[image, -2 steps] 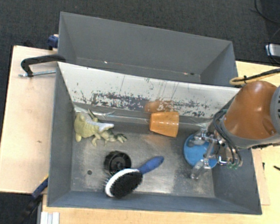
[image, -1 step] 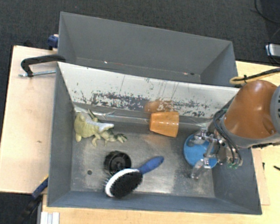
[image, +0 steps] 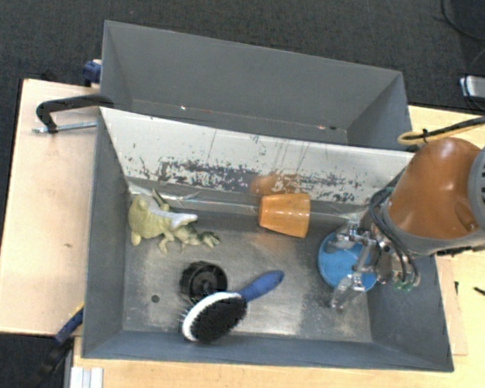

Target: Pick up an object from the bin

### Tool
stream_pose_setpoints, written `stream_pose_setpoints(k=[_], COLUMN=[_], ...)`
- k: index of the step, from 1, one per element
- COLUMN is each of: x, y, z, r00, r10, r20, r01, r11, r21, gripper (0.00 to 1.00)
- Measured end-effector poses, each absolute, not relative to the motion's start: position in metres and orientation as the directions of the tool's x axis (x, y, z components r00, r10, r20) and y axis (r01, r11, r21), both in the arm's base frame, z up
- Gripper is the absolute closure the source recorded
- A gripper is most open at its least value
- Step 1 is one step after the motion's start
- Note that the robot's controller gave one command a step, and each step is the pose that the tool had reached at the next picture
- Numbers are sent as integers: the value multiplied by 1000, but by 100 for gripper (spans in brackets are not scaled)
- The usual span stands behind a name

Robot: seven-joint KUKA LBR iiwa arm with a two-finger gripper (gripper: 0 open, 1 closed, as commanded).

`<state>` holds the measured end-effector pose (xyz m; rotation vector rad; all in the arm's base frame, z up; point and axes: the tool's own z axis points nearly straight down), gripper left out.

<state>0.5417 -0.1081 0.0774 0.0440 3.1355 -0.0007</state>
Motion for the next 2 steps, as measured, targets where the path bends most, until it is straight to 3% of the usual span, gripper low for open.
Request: stream_pose_setpoints(k=[1, 2], x=[543, 547], y=[-110, -110], z=[81, 146], r00=[-1000, -999], r10=[30, 30], r20=[-9, -14], r01=[30, 30], r11=[1000, 1000], r21=[-3, -2], gripper=[100, 100])
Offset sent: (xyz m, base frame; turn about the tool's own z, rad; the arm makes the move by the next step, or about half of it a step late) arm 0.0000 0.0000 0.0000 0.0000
